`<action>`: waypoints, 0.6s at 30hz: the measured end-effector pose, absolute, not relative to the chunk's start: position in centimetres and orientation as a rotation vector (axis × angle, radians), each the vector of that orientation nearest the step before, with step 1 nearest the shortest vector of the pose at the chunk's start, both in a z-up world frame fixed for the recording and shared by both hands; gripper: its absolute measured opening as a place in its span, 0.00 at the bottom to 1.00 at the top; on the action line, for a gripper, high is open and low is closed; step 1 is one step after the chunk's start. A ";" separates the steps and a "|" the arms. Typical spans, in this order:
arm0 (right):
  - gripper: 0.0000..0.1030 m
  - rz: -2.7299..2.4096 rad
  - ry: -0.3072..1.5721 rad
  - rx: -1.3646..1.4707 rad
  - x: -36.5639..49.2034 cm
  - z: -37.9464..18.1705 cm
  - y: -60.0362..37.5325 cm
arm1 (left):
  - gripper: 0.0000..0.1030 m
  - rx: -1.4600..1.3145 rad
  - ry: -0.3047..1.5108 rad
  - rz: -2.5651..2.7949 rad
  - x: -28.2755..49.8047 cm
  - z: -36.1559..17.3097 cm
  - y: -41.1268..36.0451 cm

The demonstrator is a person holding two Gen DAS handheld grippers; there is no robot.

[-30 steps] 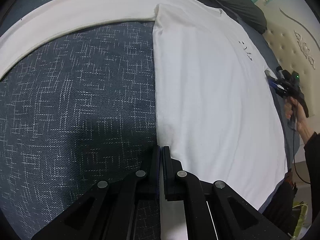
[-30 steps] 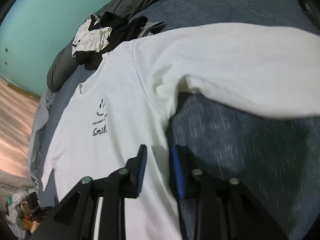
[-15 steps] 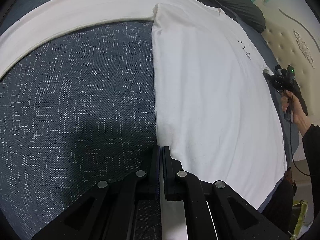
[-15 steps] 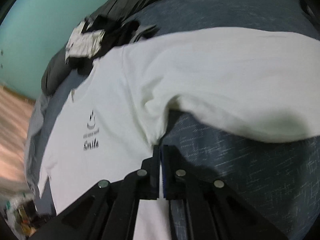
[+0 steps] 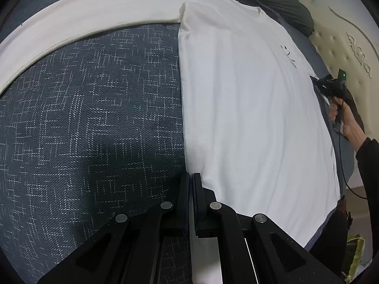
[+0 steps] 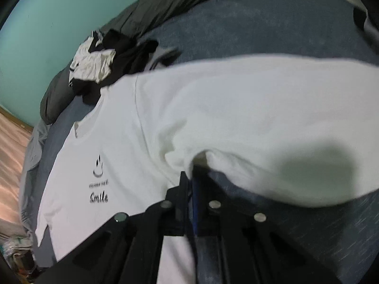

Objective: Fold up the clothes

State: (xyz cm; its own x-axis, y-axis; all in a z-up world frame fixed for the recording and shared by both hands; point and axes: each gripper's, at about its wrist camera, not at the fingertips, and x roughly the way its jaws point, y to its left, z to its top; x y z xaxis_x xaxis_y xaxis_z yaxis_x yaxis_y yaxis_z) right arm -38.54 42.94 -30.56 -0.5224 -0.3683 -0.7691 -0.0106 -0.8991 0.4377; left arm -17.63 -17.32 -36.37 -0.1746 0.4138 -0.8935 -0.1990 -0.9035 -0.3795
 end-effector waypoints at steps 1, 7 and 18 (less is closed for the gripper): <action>0.02 -2.521 -0.575 1.395 -38.7 -30.3 43.1 | 0.02 -1.704 -0.245 2.126 -17.6 -36.4 -17.5; 0.02 -2.536 -0.523 1.403 -39.3 -29.9 42.6 | 0.02 -1.712 -0.240 2.122 -17.6 -36.2 -18.0; 0.25 -2.386 -0.556 1.528 -34.4 -29.5 44.5 | 0.02 -1.728 -0.268 2.113 -17.3 -36.1 -19.6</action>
